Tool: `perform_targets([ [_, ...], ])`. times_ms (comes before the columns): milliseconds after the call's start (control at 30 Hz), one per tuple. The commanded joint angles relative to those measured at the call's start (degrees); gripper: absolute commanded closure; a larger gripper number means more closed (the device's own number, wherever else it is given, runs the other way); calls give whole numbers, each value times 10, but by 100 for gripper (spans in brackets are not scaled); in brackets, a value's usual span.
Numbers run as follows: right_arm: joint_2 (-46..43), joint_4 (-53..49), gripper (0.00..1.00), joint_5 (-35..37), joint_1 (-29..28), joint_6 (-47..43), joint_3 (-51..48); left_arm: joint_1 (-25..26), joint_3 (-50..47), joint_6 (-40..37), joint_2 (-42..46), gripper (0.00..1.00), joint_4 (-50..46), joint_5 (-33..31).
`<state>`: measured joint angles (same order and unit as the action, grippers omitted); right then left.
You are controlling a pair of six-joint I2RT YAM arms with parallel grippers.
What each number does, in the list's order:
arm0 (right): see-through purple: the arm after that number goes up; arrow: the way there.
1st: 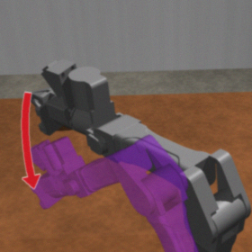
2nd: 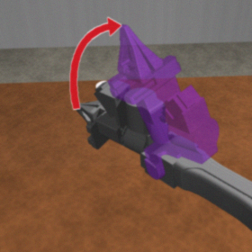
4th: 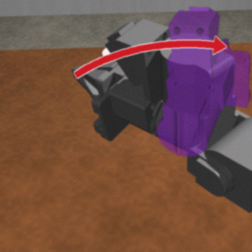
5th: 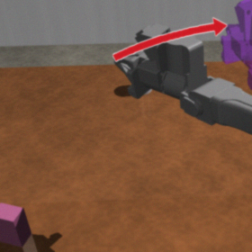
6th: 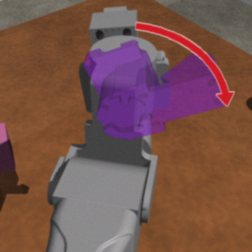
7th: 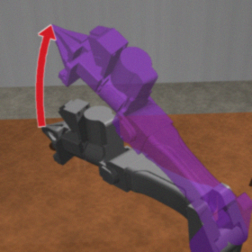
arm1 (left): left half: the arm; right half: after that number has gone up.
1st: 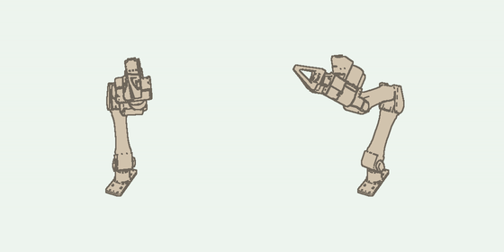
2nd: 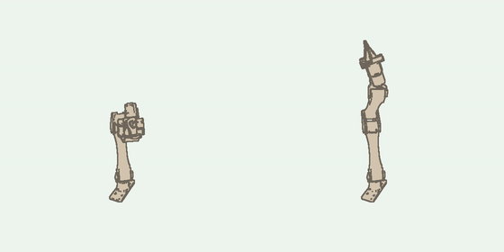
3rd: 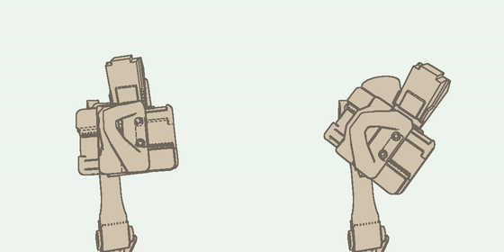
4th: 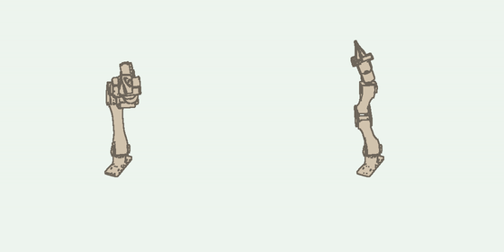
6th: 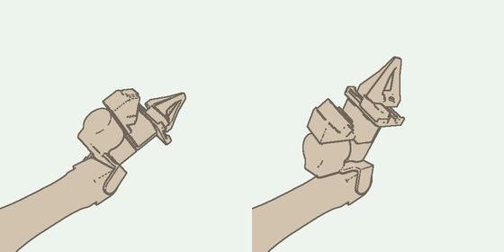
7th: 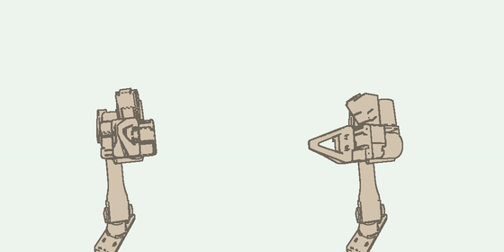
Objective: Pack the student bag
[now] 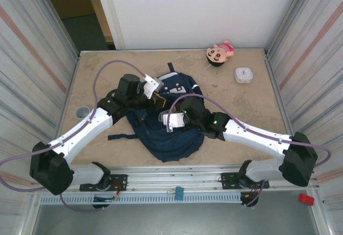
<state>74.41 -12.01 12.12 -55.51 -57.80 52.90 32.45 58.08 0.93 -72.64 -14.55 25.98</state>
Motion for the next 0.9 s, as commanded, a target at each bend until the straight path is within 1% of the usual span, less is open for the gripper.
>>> perform_targets([
  [0,22,-5,44,41,-4,-34,26,-3,30,16,24,100,86,45],
  [133,28,10,41,60,-6,-25,28,-3,31,14,25,100,86,42],
  [233,15,9,41,62,-6,-12,23,-4,29,11,25,100,85,40],
  [367,-27,12,50,53,-5,27,3,-4,26,10,24,100,87,35],
  [433,-56,11,54,43,-3,60,-11,-4,25,11,23,100,88,35],
  [567,-117,-5,54,-18,13,138,-40,-4,17,1,20,100,89,37],
  [633,-135,-16,54,-54,20,189,-45,-4,12,4,20,100,96,35],
  [700,-141,-6,57,-81,20,270,-50,-5,8,18,20,100,110,36],
  [733,-141,7,58,-83,18,315,-54,-5,7,25,19,100,117,38],
  [800,-135,36,58,-80,17,445,-62,-5,7,40,17,100,130,39],
  [867,-125,43,58,-56,12,542,-67,-5,8,56,16,100,139,37],
])
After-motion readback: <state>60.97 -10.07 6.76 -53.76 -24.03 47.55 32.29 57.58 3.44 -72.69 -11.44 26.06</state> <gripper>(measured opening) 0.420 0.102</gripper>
